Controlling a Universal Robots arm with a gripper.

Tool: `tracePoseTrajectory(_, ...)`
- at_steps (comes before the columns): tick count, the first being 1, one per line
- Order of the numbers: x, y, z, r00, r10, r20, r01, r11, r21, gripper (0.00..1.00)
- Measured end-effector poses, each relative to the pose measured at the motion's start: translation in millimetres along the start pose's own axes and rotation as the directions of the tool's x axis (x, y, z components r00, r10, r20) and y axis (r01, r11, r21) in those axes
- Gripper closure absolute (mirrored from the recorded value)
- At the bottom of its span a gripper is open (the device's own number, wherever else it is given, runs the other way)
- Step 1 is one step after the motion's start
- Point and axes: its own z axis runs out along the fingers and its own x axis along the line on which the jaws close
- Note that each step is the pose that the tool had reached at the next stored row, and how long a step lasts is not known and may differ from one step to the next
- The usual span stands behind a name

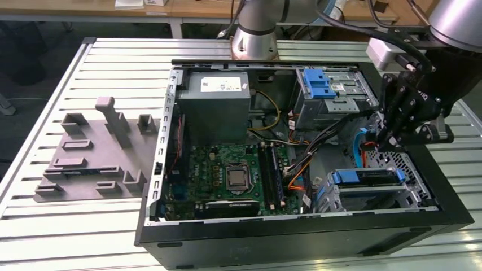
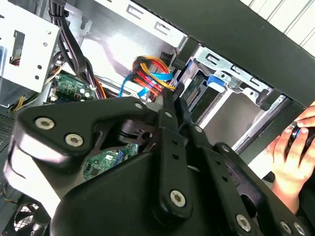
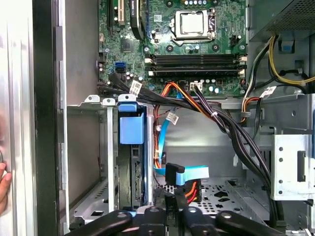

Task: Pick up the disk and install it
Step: 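Insert the first disk wire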

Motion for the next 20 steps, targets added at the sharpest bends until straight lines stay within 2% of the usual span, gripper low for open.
tracePoseTrajectory(1, 0.0, -0.1, 0.0, 1.0, 0.0, -0.0002, 0.0, 1.0, 0.0, 0.83)
tracePoseTrajectory(5, 0.1, -1.0, 0.8, 1.0, 0.0, 0.0006, 0.0, 1.0, -0.0008, 0.84)
tracePoseTrajectory(10, 3.9, -1.6, 3.3, 1.0, 0.0, 0.0004, 0.0, 1.0, -0.0082, 0.84)
tracePoseTrajectory(13, 8.7, -2.1, 4.8, 1.0, -0.001, 0.0002, 0.001, 0.9999, -0.0172, 0.84)
tracePoseTrajectory(17, 19.8, -2.4, 8.0, 1.0, -0.002, 0.0006, 0.002, 0.9995, -0.0325, 0.84)
tracePoseTrajectory(20, 27.5, -2.6, 10.2, 1.0, -0.002, 0.0011, 0.002, 0.9993, -0.0366, 0.84)
